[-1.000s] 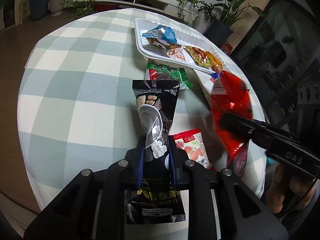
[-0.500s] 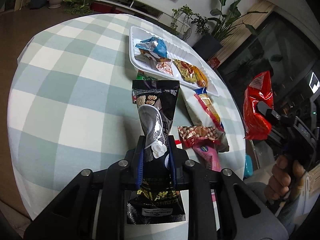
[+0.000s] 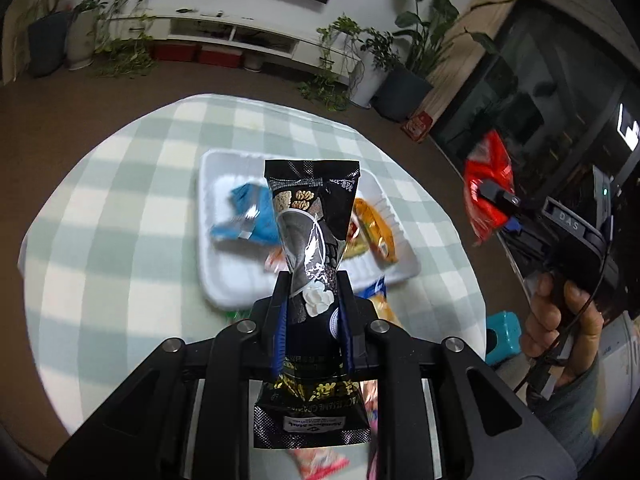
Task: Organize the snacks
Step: 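Carry black bag and Mylikes bag into the white tray and open both tools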
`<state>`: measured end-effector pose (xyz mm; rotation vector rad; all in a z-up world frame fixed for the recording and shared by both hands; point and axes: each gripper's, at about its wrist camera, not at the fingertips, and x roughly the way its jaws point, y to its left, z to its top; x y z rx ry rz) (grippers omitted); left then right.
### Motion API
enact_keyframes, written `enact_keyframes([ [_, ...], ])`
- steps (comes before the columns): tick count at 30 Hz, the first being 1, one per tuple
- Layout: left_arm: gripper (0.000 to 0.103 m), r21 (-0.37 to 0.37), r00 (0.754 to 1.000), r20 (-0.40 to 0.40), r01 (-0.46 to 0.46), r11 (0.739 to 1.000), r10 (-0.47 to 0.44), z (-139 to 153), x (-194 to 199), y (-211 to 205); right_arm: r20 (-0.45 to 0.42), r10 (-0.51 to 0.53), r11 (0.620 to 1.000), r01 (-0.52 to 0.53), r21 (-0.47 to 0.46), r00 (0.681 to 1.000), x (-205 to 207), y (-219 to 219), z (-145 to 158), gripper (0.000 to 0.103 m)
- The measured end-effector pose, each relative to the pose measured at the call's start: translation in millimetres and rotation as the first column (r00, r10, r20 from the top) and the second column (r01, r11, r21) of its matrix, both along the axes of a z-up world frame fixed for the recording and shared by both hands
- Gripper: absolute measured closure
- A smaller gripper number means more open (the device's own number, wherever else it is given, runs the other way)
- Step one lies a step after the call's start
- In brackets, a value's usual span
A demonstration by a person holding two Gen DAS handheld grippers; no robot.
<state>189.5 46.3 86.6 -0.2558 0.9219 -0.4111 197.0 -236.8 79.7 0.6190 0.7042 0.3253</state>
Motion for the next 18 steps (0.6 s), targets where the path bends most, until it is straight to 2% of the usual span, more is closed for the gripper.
enact_keyframes([
  [3, 0.084, 0.02, 1.0, -0.024, 0.009, 1.0, -0.008, -2.1, 36.6, -22.5, 0.004, 0.033, 0.996, -0.032, -0.077, 0.999, 37.3, 19.5, 4.6, 0.072],
  [5, 0.084, 0.051, 0.999, -0.043, 0.015, 0.999, -0.013, -8.1, 57.6, -37.0, -0.008, 0.058, 0.988, -0.058, -0.141, 0.998, 55.2, 34.2, -2.5, 0.072],
  [8, 0.084, 0.105, 0.997, -0.076, 0.029, 0.994, -0.021, -25.7, 84.2, -60.1, -0.033, 0.092, 0.975, -0.096, -0.199, 0.995, 64.2, 49.1, -31.7, 0.072],
  [10, 0.084, 0.108, 0.995, -0.103, 0.026, 0.994, -0.015, -42.1, 96.9, -68.4, -0.113, 0.108, 0.955, -0.135, -0.264, 0.988, 76.2, 55.8, -59.5, 0.072],
  [13, 0.084, 0.115, 0.992, -0.129, 0.007, 0.993, 0.008, -67.0, 113.6, -75.1, -0.164, 0.118, 0.94, -0.163, -0.301, 0.979, 85.7, 53.6, -78.8, 0.072],
  [18, 0.084, 0.2, 0.992, -0.129, 0.033, 0.979, -0.007, -89.0, 125.5, -96.6, -0.156, 0.134, 0.927, -0.179, -0.329, 0.979, 86.6, 55.3, -77.4, 0.072],
])
